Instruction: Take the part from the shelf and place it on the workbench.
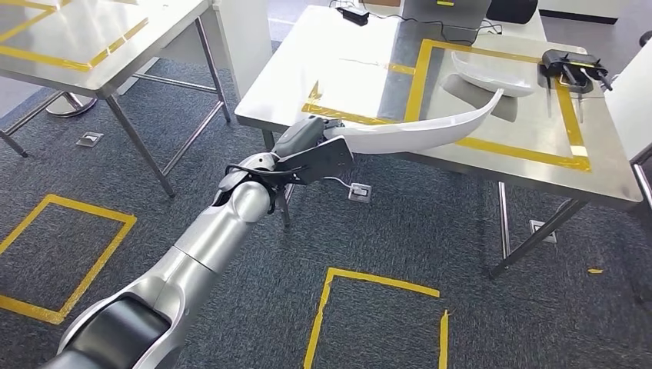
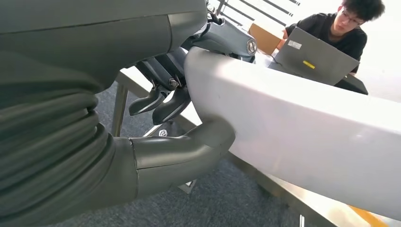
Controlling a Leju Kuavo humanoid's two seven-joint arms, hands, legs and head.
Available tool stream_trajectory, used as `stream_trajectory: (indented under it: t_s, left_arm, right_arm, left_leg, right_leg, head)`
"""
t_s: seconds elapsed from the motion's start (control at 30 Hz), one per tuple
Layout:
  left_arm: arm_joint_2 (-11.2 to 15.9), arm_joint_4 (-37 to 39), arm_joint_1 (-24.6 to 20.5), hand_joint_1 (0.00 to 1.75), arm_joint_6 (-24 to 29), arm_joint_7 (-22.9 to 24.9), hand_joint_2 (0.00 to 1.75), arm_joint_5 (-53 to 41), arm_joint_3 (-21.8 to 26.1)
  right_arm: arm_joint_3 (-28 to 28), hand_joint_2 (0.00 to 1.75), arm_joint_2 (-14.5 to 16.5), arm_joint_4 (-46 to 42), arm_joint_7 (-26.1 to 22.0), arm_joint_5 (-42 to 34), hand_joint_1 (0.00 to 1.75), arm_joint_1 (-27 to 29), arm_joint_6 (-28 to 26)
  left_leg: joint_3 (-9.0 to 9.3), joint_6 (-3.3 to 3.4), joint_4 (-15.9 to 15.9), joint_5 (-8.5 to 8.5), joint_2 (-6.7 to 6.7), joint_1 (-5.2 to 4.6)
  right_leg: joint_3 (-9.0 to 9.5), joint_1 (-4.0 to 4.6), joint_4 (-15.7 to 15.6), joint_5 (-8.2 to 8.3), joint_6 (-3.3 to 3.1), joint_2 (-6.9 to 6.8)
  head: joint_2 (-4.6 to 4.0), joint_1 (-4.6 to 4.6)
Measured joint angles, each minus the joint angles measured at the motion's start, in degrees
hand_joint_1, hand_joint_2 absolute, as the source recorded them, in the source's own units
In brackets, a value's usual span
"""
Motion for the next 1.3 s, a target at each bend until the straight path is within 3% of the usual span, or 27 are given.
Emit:
stream_trajectory:
  t_s: [0.07,0.1,0.13,0.2,0.23,0.3,0.33,0.4,0.43,0.47,0.5,0.6,0.63,0.7,0.77,0.83,0.9,0.93,0.97,1.0,1.03,1.1,1.13,1.17,1.23,1.3]
  left_arm:
    - [-0.12,0.05,-0.04,1.75,-0.09,0.02,1.75,0.02,-0.02]
    - [-0.18,0.03,-0.08,1.75,-0.15,0.07,1.75,0.04,-0.04]
    - [-0.21,-0.02,-0.15,1.75,-0.21,0.14,1.75,0.06,-0.06]
    - [-0.27,-0.31,-0.56,1.75,-0.28,0.34,1.75,0.19,-0.10]
    - [-0.29,-0.45,-0.90,1.75,-0.29,0.41,1.75,0.31,-0.12]
    - [-0.31,-0.58,-1.53,1.75,-0.29,0.51,1.75,0.54,-0.15]
    - [-0.27,-0.56,-1.70,1.75,-0.29,0.54,1.75,0.59,-0.16]
    - [-0.13,-0.42,-1.70,1.75,-0.32,0.65,1.75,0.61,-0.16]
    - [-0.01,-0.34,-1.66,1.75,-0.34,0.68,1.75,0.62,-0.16]
    - [0.11,-0.29,-1.64,1.75,-0.34,0.69,1.75,0.63,-0.16]
    - [0.27,-0.25,-1.63,1.75,-0.34,0.65,1.75,0.64,-0.16]
    - [0.94,-0.02,-1.51,1.75,-0.36,0.49,1.75,0.71,-0.19]
    - [1.12,-0.02,-1.45,1.75,-0.37,0.45,1.75,0.72,-0.20]
    - [1.20,-0.25,-1.58,1.75,-0.38,0.35,1.75,0.72,-0.23]
    - [1.20,-0.40,-1.94,1.75,-0.36,0.21,1.75,0.72,-0.23]
    - [1.21,-0.38,-2.00,1.75,-0.35,0.09,1.75,0.72,-0.23]
    - [1.25,-0.27,-1.66,1.75,-0.36,0.07,1.75,0.72,-0.23]
    - [1.26,-0.21,-1.43,1.75,-0.36,0.07,1.75,0.72,-0.23]
    - [1.27,-0.17,-1.21,1.75,-0.36,0.07,1.75,0.72,-0.23]
    - [1.28,-0.12,-0.99,1.75,-0.36,0.07,1.75,0.72,-0.23]
    - [1.32,-0.01,-0.75,1.75,-0.36,0.07,1.75,0.72,-0.23]
    - [1.29,0.38,-0.24,1.75,-0.36,0.09,1.75,0.72,-0.25]
    - [1.27,0.54,-0.08,1.75,-0.37,0.10,1.75,0.72,-0.27]
    - [1.20,0.58,-0.12,1.75,-0.37,0.10,1.75,0.72,-0.28]
    - [1.05,0.39,-0.76,1.75,-0.37,0.07,1.75,0.75,-0.30]
    - [0.93,0.37,-1.33,1.75,-0.39,0.00,1.75,0.98,-0.31]
  right_arm:
    - [0.00,0.00,-0.05,0.00,-0.21,0.09,0.00,0.24,-0.02]
    - [-0.01,0.00,-0.08,0.00,-0.38,0.13,0.00,0.28,-0.03]
    - [-0.01,0.00,-0.09,0.00,-0.50,0.17,0.00,0.30,-0.05]
    - [-0.02,0.00,-0.10,0.00,-0.40,0.25,0.00,0.18,-0.08]
    - [-0.02,0.00,-0.12,-0.01,-0.29,0.28,0.00,0.14,-0.09]
    - [-0.02,0.00,-0.21,-0.02,-0.22,0.34,0.00,0.05,-0.09]
    - [-0.02,0.00,-0.26,-0.02,-0.23,0.39,0.00,0.04,-0.09]
    - [-0.02,0.00,-0.31,-0.02,-0.23,0.45,0.00,0.08,-0.04]
    - [-0.02,0.00,-0.32,-0.02,-0.22,0.49,0.00,0.13,-0.01]
    - [-0.02,0.00,-0.32,-0.02,-0.22,0.50,0.00,0.16,0.02]
    - [-0.02,0.00,-0.32,-0.01,-0.22,0.52,0.00,0.18,0.04]
    - [-0.02,0.00,-0.28,0.01,-0.21,0.56,0.00,0.18,0.09]
    - [-0.02,0.00,-0.28,0.01,-0.08,0.58,0.00,0.15,0.10]
    - [-0.01,0.00,-0.31,-0.02,0.30,0.62,0.00,0.01,0.13]
    - [-0.01,0.00,-0.33,-0.03,0.55,0.63,0.00,-0.22,0.14]
    - [0.00,0.00,-0.33,-0.02,0.29,0.63,0.00,-0.42,0.17]
    - [0.00,0.00,-0.34,-0.02,-0.16,0.63,0.00,-0.31,0.20]
    - [0.00,0.00,-0.34,-0.02,-0.21,0.63,0.00,-0.17,0.21]
    - [0.00,0.00,-0.34,-0.02,-0.11,0.64,0.00,-0.05,0.24]
    - [0.00,0.00,-0.34,-0.02,0.02,0.64,0.00,0.06,0.26]
    - [0.00,0.00,-0.34,-0.02,0.08,0.63,0.00,0.23,0.28]
    - [0.00,0.00,-0.34,-0.01,-0.31,0.59,0.00,0.57,0.25]
    - [0.00,0.00,-0.33,0.01,-0.50,0.57,0.00,0.64,0.22]
    - [0.00,0.00,-0.31,0.02,-0.54,0.55,0.00,0.55,0.20]
    - [0.00,0.00,-0.27,0.01,0.00,0.53,0.00,0.05,0.13]
    - [0.00,0.00,-0.27,0.00,0.09,0.53,0.00,-0.28,0.04]
  left_leg:
    - [1.33,-0.43,0.06,-1.53,-0.05,-0.20]
    - [1.68,-0.72,-0.08,-2.19,-0.09,-0.32]
    - [2.09,-1.05,-0.01,-2.51,-0.15,-0.43]
    - [2.25,-1.73,0.93,-2.34,-0.14,-0.44]
    - [1.55,-2.04,2.86,-1.68,-0.04,-0.40]
    - [-2.55,-2.63,9.07,-1.01,0.26,-0.23]
    - [-5.25,-2.83,12.49,-1.75,0.36,-0.13]
    - [-9.80,-3.10,16.41,-5.37,0.47,0.11]
    - [-11.13,-3.16,16.29,-6.84,0.53,0.20]
    - [-11.70,-3.18,14.67,-6.98,0.58,0.24]
    - [-11.69,-3.08,11.76,-5.26,0.63,0.26]
    - [-10.66,-2.31,2.36,5.73,0.76,0.00]
    - [-10.29,-1.98,1.11,7.56,0.73,-0.10]
    - [-9.02,-1.24,0.86,7.16,0.52,-0.13]
    - [-7.41,-0.51,0.67,5.91,0.28,0.05]
    - [-5.66,-0.04,0.58,4.41,0.12,0.13]
    - [-3.78,0.17,0.58,2.65,-0.04,0.09]
    - [-2.68,0.15,0.58,1.69,-0.16,0.09]
    - [-1.46,0.07,0.58,0.67,-0.27,0.09]
    - [-0.12,-0.04,0.57,-0.41,-0.35,0.09]
    - [1.01,-0.20,0.50,-1.51,-0.36,0.07]
    - [3.07,-0.66,0.69,-3.75,-0.52,-0.20]
    - [3.85,-0.97,0.67,-4.67,-0.61,-0.33]
    - [4.50,-1.32,1.05,-5.07,-0.71,-0.45]
    - [3.83,-2.04,3.71,-4.19,-0.57,-0.43]
    - [0.47,-2.64,9.56,-3.07,-0.11,-0.30]
  right_leg:
    - [1.12,0.11,-6.92,6.53,-0.48,-0.30]
    - [1.60,0.23,-8.87,8.47,-0.79,-0.43]
    - [1.89,0.28,-9.78,9.22,-1.18,-0.49]
    - [2.83,0.23,-9.94,8.53,-1.98,-0.35]
    - [3.48,0.12,-10.09,8.18,-2.42,-0.30]
    - [5.10,0.01,-10.22,7.08,-3.06,-0.26]
    - [5.93,0.00,-10.25,6.34,-3.25,-0.25]
    - [7.71,-0.01,-10.26,4.74,-3.33,-0.15]
    - [8.78,-0.01,-10.26,3.87,-3.30,-0.06]
    - [9.95,-0.02,-10.26,2.95,-3.24,0.02]
    - [11.15,-0.02,-10.26,1.99,-3.13,0.09]
    - [13.82,0.14,-10.21,-0.87,-2.36,0.31]
    - [14.64,0.24,-10.15,-1.54,-1.95,0.38]
    - [15.70,0.32,-9.35,-1.64,-1.20,0.39]
    - [13.97,0.19,-5.18,-0.35,-0.71,0.25]
    - [9.01,0.07,1.50,-0.77,-0.35,0.12]
    - [3.68,0.05,5.71,-4.50,-0.04,0.10]
    - [1.73,0.05,5.94,-6.51,0.07,0.09]
    - [0.47,0.04,4.80,-7.44,0.11,0.08]
    - [-0.25,0.03,2.46,-6.41,0.06,0.06]
    - [-0.58,0.05,-0.82,-2.63,-0.13,-0.02]
    - [-0.77,0.24,-6.69,6.82,-0.73,-0.28]
    - [-0.63,0.35,-8.08,9.81,-1.10,-0.36]
    - [-0.39,0.43,-8.41,10.39,-1.46,-0.36]
    - [0.86,0.32,-8.27,9.07,-2.35,-0.22]
    - [2.56,0.16,-8.53,7.80,-3.16,-0.18]
  head:
    - [0.00,0.08]
    - [0.00,0.11]
    - [0.00,0.11]
    - [0.00,0.06]
    - [0.00,0.01]
    - [0.00,-0.08]
    - [0.00,-0.14]
    - [0.00,-0.20]
    - [0.00,-0.20]
    - [0.00,-0.22]
    - [0.00,-0.23]
    - [0.00,-0.27]
    - [0.00,-0.23]
    - [0.00,-0.12]
    - [0.00,-0.06]
    - [0.00,0.05]
    - [0.00,0.09]
    - [0.00,0.10]
    - [0.00,0.10]
    - [0.00,0.11]
    - [0.00,0.14]
    - [0.00,0.27]
    - [0.00,0.27]
    - [0.00,0.26]
    - [0.00,0.14]
    - [0.00,0.05]
